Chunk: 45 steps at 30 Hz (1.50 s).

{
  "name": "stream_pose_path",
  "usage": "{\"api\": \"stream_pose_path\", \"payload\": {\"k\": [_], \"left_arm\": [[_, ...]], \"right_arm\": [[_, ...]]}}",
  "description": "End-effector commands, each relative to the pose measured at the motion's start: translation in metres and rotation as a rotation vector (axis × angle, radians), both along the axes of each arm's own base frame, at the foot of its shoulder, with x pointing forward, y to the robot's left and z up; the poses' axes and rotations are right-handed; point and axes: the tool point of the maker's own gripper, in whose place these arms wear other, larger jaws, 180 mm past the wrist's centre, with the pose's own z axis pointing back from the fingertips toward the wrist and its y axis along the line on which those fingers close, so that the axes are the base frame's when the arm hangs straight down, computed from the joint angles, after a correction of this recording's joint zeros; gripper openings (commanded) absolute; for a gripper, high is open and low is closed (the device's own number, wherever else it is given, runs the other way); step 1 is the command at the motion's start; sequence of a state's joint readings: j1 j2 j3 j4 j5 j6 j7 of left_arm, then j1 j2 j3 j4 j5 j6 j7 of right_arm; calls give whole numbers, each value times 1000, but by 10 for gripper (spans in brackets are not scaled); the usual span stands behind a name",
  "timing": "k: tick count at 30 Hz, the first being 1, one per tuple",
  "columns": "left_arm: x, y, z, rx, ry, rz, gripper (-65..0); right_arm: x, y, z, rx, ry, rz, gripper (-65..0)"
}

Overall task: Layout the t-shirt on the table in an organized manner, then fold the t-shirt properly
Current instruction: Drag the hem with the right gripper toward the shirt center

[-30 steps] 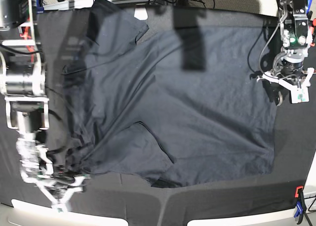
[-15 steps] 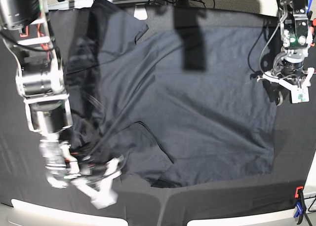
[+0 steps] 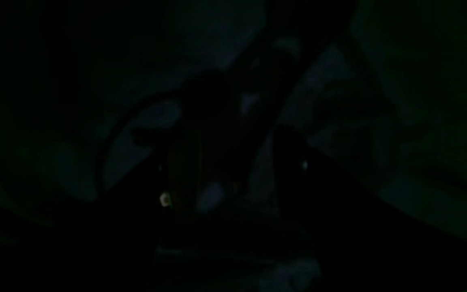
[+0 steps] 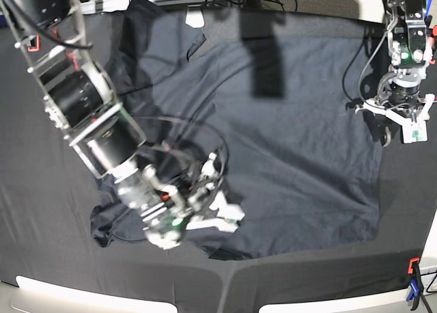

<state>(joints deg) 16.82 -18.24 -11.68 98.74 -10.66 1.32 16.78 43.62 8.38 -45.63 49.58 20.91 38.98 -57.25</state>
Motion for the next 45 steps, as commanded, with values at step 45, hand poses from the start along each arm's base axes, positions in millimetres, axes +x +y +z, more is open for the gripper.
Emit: {"api": "stream_pose_path", "payload": {"k": [45], "left_arm": [[6, 3, 16, 22, -54, -6, -401]], "right_arm": [[31, -24, 30, -132, -101, -39, -524]]}}
